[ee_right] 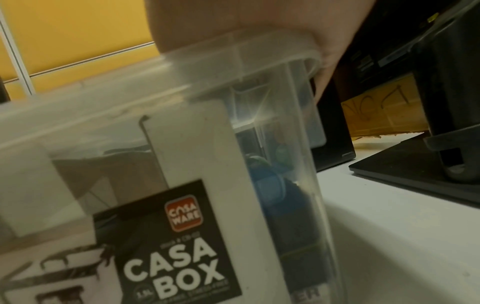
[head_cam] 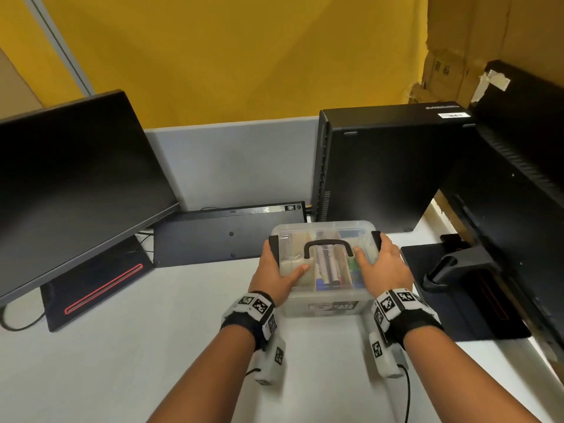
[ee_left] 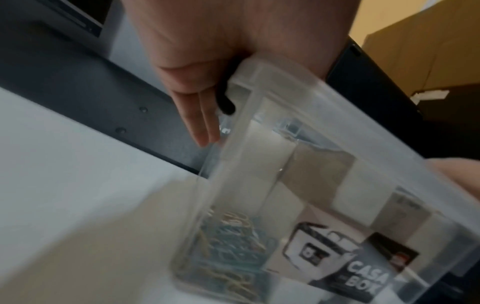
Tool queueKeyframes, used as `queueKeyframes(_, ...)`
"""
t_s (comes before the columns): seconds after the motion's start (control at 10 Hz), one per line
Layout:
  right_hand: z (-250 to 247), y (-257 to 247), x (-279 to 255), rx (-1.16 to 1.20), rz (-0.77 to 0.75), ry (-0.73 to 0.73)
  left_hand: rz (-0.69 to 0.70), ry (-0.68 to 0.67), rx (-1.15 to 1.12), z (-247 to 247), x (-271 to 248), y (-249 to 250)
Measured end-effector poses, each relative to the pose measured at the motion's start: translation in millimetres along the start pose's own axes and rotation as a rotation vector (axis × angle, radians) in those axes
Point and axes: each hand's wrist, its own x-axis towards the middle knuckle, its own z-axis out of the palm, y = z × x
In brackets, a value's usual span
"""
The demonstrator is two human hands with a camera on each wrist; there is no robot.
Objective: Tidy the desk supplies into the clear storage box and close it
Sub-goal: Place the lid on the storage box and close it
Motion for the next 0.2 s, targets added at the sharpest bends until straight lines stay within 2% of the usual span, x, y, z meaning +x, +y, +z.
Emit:
queueKeyframes(0.1, -1.7, -1.8, -5.1, -0.080, -0.087, 0.060, 0.003, -0.136, 0.170, -17.3, -4.0, -6.2)
queueKeyframes(0.2, 3.5, -13.1, -41.9, -0.063, -0.402, 0.194, -0.089, -0.130, 0.304, -50.1, -27.1, -33.7)
